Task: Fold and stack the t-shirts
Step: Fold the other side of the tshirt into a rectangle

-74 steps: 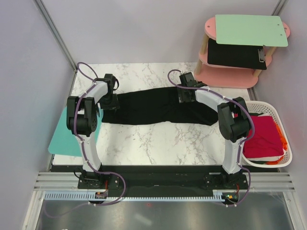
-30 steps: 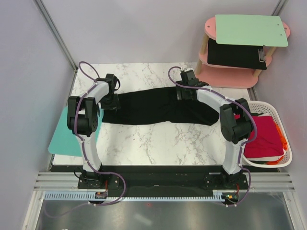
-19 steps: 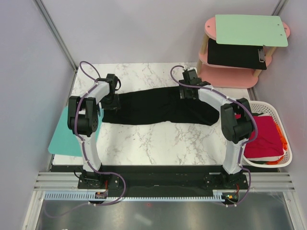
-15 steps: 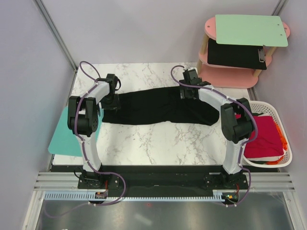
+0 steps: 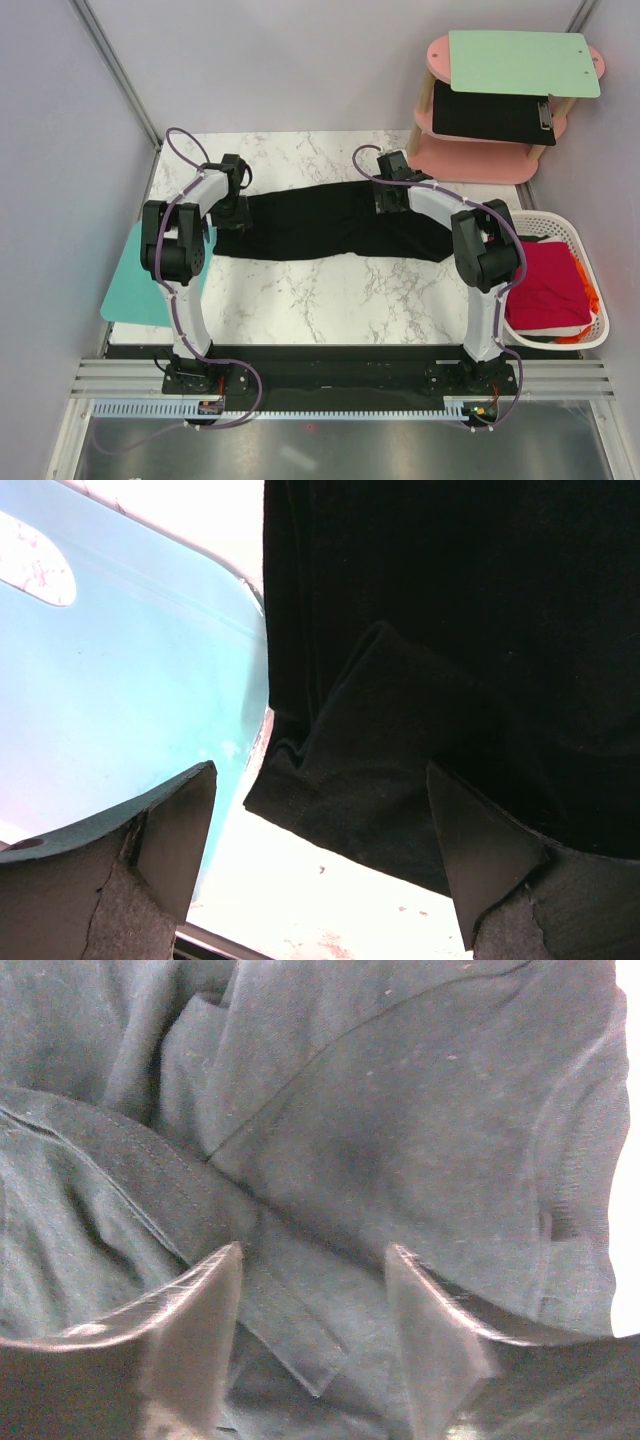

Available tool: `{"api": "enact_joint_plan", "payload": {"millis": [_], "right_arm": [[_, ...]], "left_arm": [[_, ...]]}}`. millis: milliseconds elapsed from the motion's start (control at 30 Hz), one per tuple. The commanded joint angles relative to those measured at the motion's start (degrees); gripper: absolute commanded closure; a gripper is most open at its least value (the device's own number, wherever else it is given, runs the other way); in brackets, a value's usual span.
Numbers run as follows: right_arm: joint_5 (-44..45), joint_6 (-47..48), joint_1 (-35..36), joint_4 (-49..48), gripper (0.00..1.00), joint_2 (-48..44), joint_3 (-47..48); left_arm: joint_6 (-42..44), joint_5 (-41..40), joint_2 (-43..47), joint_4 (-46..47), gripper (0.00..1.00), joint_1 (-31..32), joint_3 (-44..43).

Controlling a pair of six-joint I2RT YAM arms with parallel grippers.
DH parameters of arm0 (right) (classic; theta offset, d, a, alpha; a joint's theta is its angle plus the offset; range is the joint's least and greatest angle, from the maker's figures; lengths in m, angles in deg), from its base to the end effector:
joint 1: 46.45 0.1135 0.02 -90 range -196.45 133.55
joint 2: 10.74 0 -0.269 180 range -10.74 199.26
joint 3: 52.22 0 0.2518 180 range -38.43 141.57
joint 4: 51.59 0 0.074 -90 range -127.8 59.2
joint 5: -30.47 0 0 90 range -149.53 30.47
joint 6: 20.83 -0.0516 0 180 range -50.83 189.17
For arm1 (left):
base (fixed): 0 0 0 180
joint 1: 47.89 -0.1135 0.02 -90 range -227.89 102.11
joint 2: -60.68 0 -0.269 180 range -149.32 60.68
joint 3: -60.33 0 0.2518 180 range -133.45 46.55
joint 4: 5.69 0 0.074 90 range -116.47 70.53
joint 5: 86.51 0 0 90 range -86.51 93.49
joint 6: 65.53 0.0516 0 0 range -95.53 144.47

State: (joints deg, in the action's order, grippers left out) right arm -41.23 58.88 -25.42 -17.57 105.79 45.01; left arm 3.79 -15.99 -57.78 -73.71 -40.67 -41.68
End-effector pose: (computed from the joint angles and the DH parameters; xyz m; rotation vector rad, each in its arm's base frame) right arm 0.4270 0.1468 0.1723 -0.0986 2.4408 -0.1600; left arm 0.4005 -0.0334 0.1566 -0.3678 2.9095 0.4544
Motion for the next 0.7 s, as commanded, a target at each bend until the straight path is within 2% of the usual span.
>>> {"api": "enact_joint_plan", "payload": {"millis": [0,33,100,167,200,300,533,667], "right_arm": [[0.2,-0.6,0.0,-0.7,0.41,0.5,1.7],[0.2,-0.5,0.1,-0.7,0.53,0.4,1.8],[0.0,-0.6,0.0,-0.7,0.56,-0.1,1.7],[-0.5,-0.7,0.0,-0.8,0.65,-0.3,1.6],[-0.5,-0.7,0.1,-0.8,0.78,-0.5,1.6],[-1.1,-0.8,-0.1,-0.6,0.98,-1.7,1.2],[-0.6,-0.5,0.1,0.0,1.0,-6.8,-0.1],[0.2,-0.3,0.1,0.0,1.0,-7.5,0.1]], "left_arm": [[-0.1,5.2,-0.9,4.4,0.06,2.0,2.4],[0.0,5.2,0.6,4.3,0.06,2.0,2.4],[0.0,5.9,2.2,4.1,0.06,2.0,2.4],[-0.1,6.6,4.6,3.9,0.06,2.0,2.5],[0.0,7.1,5.5,3.8,0.06,2.1,2.4],[-0.3,7.0,8.5,2.6,0.06,2.7,1.4],[-1.3,2.5,11.5,-4.0,0.06,3.1,-3.1],[-1.7,4.3,13.2,-3.8,0.07,4.5,-4.1]]}}
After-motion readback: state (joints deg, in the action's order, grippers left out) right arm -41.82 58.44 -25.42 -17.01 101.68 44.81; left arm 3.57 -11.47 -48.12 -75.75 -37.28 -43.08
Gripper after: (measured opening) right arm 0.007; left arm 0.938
